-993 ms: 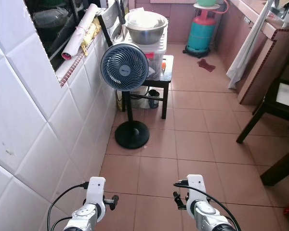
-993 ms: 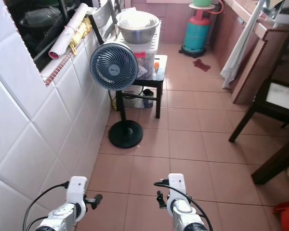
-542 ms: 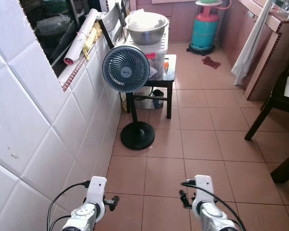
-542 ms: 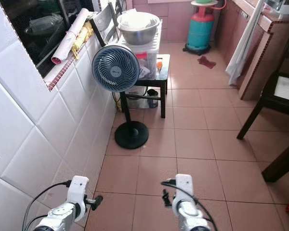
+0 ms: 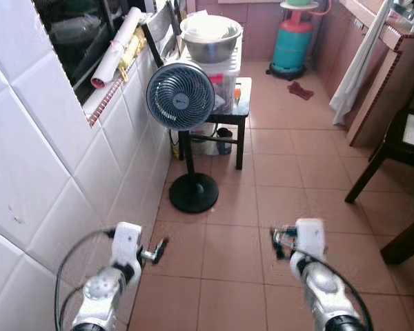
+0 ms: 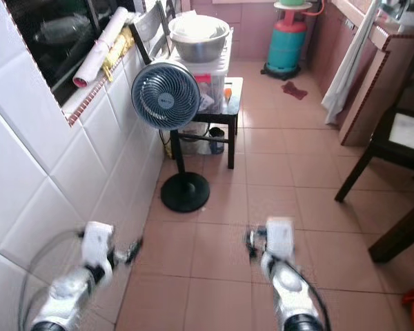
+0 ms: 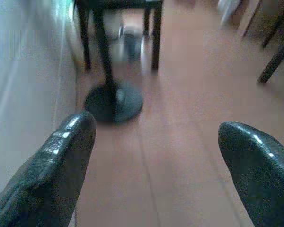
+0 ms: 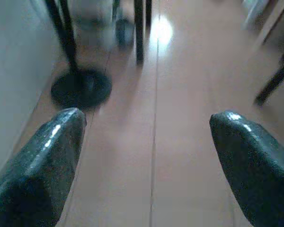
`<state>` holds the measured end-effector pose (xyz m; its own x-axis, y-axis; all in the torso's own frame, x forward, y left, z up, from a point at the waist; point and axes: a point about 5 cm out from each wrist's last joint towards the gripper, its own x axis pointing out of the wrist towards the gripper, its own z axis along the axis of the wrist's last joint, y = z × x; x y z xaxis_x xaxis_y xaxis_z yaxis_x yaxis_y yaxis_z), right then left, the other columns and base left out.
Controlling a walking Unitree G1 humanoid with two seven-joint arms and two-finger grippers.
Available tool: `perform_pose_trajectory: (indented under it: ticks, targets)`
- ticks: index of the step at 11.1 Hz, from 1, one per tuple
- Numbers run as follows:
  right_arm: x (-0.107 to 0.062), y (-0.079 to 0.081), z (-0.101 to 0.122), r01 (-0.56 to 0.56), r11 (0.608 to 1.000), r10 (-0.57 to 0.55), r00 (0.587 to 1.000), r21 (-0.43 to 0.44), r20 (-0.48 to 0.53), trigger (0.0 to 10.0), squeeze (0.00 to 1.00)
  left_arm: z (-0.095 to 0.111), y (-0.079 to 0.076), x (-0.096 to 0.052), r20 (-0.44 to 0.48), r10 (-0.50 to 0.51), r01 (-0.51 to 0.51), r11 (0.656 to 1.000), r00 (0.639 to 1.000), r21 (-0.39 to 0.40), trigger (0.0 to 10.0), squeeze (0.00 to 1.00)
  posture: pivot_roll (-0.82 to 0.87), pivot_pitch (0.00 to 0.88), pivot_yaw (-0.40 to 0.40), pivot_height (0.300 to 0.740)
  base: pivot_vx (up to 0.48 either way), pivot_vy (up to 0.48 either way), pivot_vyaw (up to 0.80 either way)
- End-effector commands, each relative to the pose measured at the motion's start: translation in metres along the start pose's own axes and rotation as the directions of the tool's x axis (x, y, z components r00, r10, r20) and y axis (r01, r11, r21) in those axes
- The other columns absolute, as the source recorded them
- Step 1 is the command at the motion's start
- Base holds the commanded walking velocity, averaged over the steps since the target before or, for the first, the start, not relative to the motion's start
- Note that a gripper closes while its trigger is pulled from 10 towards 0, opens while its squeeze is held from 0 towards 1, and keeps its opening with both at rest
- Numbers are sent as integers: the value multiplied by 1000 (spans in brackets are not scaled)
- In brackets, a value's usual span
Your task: Setting the table
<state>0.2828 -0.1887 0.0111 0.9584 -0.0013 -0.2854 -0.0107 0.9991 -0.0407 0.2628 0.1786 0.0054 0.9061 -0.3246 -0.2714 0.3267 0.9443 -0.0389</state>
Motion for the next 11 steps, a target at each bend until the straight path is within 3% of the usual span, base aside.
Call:
perform_pose_trajectory:
  ticks: [1, 3, 5, 7, 10, 11]
  targets:
    - [1, 0, 18, -5, 1000, 6, 996, -9, 84, 10000, 0, 15, 4, -4, 51, -11, 11, 1000, 999, 14, 10000, 0, -4, 0, 23, 740, 0, 0, 0]
    - [-14, -3, 58, 6, 999, 6, 969, -50, 246, 10000, 0, 49, 5, -15, 183, 31, -36, 999, 983, 20, 10000, 0, 3, 0, 15, 740, 0, 0, 0]
    - [-37, -10, 71, 55, 997, -38, 950, -47, 311, 10000, 0, 71, 0, -23, 273, 125, -125, 992, 954, -18, 10000, 0, -10, 0, 19, 740, 0, 0, 0]
    - [-53, -12, 70, 81, 997, -71, 950, -20, 303, 10000, 0, 64, -9, -29, 215, 167, -151, 985, 962, -87, 10000, 0, -17, 0, 23, 740, 0, 0, 0]
    - [-65, -11, 63, 82, 997, -78, 964, -7, 255, 10000, 0, 62, -5, -32, 185, 190, -177, 981, 964, -84, 10000, 0, -21, 0, 32, 740, 0, 0, 0]
    - [-68, -12, 64, 77, 997, -73, 967, -6, 243, 10000, 0, 63, -11, -33, 188, 173, -162, 984, 967, -74, 10000, 0, -26, 0, 37, 740, 0, 0, 0]
